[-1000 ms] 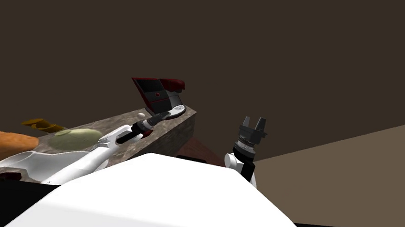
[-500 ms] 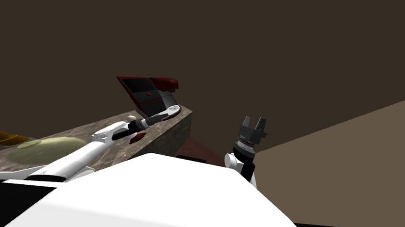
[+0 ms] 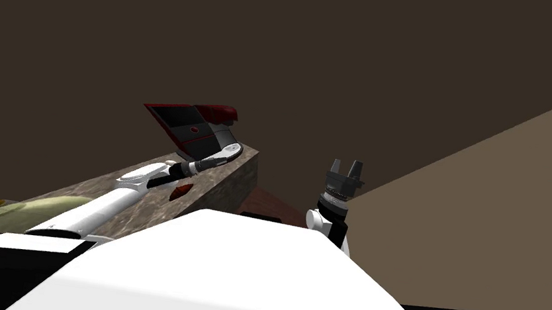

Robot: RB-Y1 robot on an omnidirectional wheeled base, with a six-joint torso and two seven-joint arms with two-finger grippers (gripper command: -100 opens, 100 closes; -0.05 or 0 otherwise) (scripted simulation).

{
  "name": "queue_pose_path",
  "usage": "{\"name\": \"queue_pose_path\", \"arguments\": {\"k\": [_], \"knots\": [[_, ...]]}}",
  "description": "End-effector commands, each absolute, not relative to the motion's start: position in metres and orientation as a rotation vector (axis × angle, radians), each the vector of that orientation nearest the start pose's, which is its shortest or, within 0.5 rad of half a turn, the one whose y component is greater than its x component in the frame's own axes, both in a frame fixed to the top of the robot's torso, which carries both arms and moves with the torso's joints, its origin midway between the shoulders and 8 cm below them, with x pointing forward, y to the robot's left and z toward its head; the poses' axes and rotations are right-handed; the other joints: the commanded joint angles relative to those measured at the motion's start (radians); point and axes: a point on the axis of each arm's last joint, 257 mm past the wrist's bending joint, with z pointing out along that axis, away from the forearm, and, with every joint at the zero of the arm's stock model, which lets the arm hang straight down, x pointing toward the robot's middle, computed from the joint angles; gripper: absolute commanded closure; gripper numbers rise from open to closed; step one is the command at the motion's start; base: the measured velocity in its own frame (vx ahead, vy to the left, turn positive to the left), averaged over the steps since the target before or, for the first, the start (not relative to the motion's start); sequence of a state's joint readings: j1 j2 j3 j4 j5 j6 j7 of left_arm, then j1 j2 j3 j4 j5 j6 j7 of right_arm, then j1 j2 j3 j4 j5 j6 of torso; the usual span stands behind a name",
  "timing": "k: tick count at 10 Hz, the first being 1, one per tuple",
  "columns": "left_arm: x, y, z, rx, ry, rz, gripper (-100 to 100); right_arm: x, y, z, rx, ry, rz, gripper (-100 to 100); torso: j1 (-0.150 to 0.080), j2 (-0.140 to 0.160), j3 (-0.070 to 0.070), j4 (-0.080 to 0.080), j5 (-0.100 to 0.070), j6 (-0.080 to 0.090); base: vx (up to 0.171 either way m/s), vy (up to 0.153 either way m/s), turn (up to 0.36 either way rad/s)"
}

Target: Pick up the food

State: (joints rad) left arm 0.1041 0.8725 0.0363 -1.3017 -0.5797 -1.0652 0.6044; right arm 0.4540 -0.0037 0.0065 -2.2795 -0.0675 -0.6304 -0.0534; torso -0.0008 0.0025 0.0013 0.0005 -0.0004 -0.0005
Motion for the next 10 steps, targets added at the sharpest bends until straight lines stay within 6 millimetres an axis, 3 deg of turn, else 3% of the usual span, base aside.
{"name": "queue_pose_path", "arguments": {"k": [1,4,7,10], "knots": [[0.414,0.351,-0.199,-0.084,1.816,-1.226,-100,0.321,-0.277,0.061,0.575,0.437,1.451,0,0.000,0.000,0.000,0.000,0.000,0.000,-0.021,0.010,-0.128],[0.411,0.371,-0.213,-0.115,1.899,-1.198,-100,0.321,-0.277,0.061,0.575,0.437,1.451,0,0.001,0.001,0.001,0.000,0.000,-0.001,-0.028,0.017,-0.088],[0.403,0.405,-0.234,-0.170,2.051,-1.141,-100,0.321,-0.277,0.061,0.575,0.437,1.451,0,0.001,0.001,0.001,0.000,0.000,-0.001,-0.038,0.018,-0.145],[0.402,0.414,-0.240,-0.204,2.057,-1.131,-100,0.321,-0.277,0.061,0.575,0.438,1.451,0,0.001,0.001,0.001,0.000,0.001,-0.001,-0.025,0.015,-0.038]]}}
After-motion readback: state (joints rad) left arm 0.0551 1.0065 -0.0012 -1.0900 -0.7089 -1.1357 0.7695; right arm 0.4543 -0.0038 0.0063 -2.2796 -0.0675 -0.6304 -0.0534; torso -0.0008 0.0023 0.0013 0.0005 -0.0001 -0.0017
